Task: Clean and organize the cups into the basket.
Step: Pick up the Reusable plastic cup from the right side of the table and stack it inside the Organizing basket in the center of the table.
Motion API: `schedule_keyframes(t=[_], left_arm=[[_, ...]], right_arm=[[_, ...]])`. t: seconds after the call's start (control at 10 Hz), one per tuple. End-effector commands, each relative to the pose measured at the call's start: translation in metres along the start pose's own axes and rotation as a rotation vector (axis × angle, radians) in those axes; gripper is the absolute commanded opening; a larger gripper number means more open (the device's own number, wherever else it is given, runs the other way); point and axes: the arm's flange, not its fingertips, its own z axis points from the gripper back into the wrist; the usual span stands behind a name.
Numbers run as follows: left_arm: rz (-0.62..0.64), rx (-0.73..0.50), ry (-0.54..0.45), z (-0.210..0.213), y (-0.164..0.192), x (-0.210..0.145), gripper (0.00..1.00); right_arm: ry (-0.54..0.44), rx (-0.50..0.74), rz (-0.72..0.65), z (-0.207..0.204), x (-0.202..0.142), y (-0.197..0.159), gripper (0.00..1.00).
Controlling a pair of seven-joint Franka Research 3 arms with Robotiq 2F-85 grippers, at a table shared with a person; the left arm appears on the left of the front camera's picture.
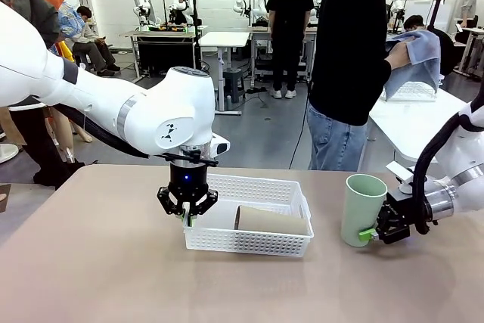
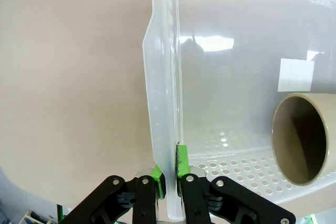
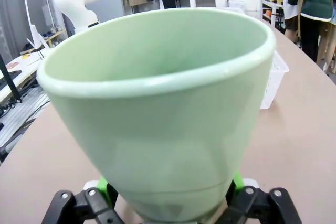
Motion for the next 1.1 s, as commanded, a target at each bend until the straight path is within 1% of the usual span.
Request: schedule_keyframes(t=[0.0, 0.1, 0.2, 0.3, 0.4, 0.5, 0.6, 0.7, 0.8, 0.9, 1.0], left_arm=[[0.002, -0.003, -0.002, 0.002, 0.0, 0.0, 0.0], [0.002, -0.003, -0.002, 0.002, 0.0, 0.0, 0.0], [0.002, -0.003, -0.002, 0.002, 0.0, 0.0, 0.0], [0.002, -0.003, -0.002, 0.002, 0.0, 0.0, 0.0], [0.002, -0.003, -0.002, 0.002, 0.0, 0.0, 0.0], [0.002, -0.003, -0.002, 0.002, 0.0, 0.0, 0.0], [0.002, -0.003, -0.002, 0.002, 0.0, 0.0, 0.0], [0.002, -0.003, -0.002, 0.002, 0.0, 0.0, 0.0], [0.002, -0.003, -0.002, 0.002, 0.0, 0.0, 0.0], [0.002, -0.003, -0.002, 0.002, 0.0, 0.0, 0.0], [0.002, -0.003, -0.002, 0.002, 0.0, 0.0, 0.0]], right_arm=[[-0.022, -0.026, 0.03, -0.001, -0.004, 0.001, 0.4], [-0.041, -0.04, 0.035, 0.002, -0.003, 0.001, 0.0], [-0.061, -0.051, 0.042, 0.003, -0.002, 0.002, 0.36], [-0.073, -0.061, 0.046, 0.003, -0.001, 0.003, 0.0], [-0.094, -0.104, 0.024, 0.003, 0.004, 0.005, 0.0], [-0.104, -0.154, -0.043, 0.001, 0.025, 0.015, 0.0], [-0.095, -0.214, -0.059, -0.001, 0.055, 0.03, 0.0], [-0.072, -0.269, -0.114, -0.002, 0.084, 0.041, 0.0], [-0.05, -0.338, -0.107, 0.001, 0.107, 0.051, 0.0], [-0.047, -0.372, -0.087, 0.003, 0.132, 0.064, 0.0], [-0.04, -0.407, -0.102, 0.003, 0.152, 0.073, 0.0]])
